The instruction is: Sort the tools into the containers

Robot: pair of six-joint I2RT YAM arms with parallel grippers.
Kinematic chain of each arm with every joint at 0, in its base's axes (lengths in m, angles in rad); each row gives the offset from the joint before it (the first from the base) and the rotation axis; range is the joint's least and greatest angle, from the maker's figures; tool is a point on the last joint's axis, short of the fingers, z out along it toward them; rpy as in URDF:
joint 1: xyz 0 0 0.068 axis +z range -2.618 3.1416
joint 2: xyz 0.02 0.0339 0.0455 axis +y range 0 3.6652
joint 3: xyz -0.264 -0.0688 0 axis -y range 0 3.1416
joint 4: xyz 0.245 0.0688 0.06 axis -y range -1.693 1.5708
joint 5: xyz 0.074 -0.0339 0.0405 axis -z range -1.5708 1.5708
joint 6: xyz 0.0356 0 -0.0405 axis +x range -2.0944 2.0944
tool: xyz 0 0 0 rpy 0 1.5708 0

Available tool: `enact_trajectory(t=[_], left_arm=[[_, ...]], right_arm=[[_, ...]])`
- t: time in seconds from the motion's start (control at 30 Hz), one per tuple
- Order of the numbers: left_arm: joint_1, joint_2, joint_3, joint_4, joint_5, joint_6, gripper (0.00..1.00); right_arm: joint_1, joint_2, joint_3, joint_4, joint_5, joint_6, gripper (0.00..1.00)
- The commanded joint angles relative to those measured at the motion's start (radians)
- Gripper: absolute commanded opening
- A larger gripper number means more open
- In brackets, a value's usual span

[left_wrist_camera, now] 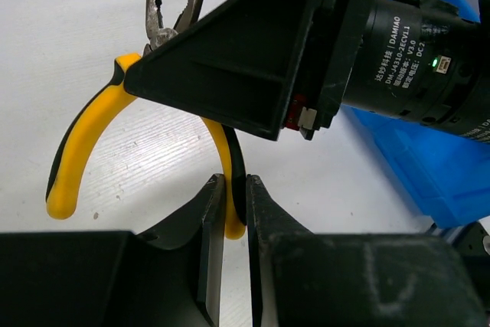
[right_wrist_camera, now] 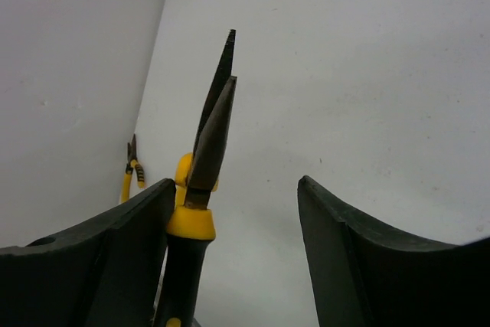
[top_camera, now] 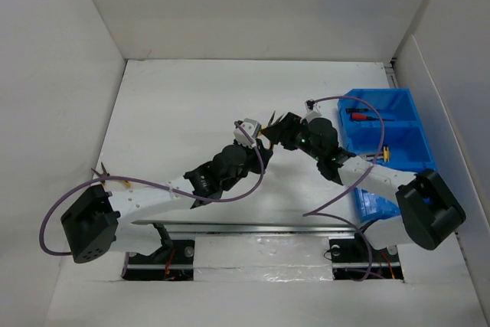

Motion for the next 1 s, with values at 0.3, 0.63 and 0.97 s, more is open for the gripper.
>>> enact_trajectory(t=[0.3, 0.63, 0.97], left_arm=[[-0.012, -0.001, 0.049, 0.132, -0.01, 0.027, 0.0], [-0.012, -0.066, 0.097, -0.014, 0.007, -0.01, 0.99], [-0.012, -0.261, -0.081, -0.02, -0.111, -0.092, 0.99]], right_arm=[[0.013, 0.024, 0.008, 0.206, 0.006, 0.052, 0.0], [-0.059, -0.256, -0.043, -0.025, 0.127, 0.045, 0.0], [-0.277, -0.889, -0.058, -0.835, 0.533, 0.043, 0.0]])
